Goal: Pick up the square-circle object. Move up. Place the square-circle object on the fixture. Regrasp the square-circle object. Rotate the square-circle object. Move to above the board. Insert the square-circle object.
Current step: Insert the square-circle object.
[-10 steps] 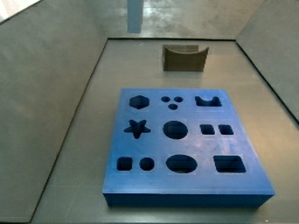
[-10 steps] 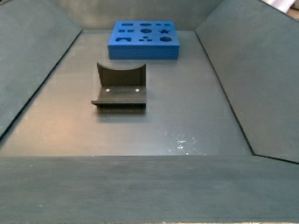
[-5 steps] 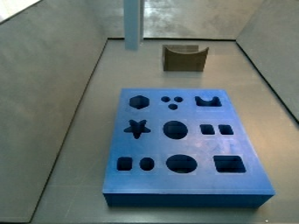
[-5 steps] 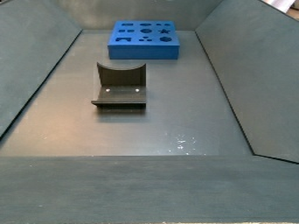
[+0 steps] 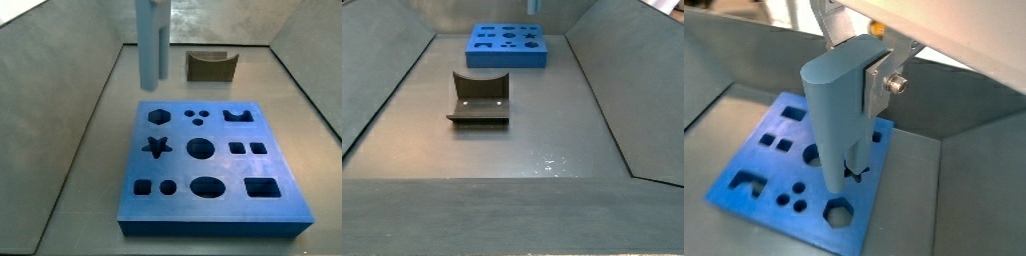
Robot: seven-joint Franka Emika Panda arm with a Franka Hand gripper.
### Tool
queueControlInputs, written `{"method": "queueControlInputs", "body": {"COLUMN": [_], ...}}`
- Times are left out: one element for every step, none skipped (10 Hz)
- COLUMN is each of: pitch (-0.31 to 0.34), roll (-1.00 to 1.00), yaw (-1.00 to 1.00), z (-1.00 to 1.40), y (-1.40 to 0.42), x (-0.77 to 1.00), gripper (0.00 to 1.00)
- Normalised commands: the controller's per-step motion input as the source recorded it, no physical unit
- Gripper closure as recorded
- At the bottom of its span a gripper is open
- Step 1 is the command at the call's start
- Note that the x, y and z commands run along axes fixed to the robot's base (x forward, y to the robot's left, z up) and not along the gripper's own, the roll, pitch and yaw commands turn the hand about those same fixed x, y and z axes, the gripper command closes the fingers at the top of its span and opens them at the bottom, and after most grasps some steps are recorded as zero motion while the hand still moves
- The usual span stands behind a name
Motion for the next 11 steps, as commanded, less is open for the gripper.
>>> {"method": "queueControlInputs", "body": {"pitch": [-0.163, -0.17, -0.161, -0.13, -0.074, -0.026, 0.0, 0.026, 0.034, 0.046, 0.047], "roll": [0.0, 0.0, 0.0, 0.01, 0.04, 0.02, 0.02, 0.05, 0.06, 0.08, 0.09], "yaw": [-0.8, -0.71, -0.56, -0.45, -0.47, -0.52, -0.61, -0.73, -0.77, -0.83, -0.86], "z": [-0.43, -0.4, -0.44, -0.39, -0.23, -0.1, 0.0, 0.01, 0.05, 0.06, 0.05], "y": [-0.37, -0.51, -0.58, -0.74, -0.81, -0.77, -0.67, -0.49, -0.41, -0.29, -0.24], "x": [0.0, 0.0, 0.08, 0.13, 0.02, 0.0, 0.0, 0.0, 0.0, 0.0, 0.0], "gripper": [1.0, 1.0, 1.0, 1.0, 1.0, 1.0, 1.0, 1.0, 1.0, 1.0, 1.0]}}
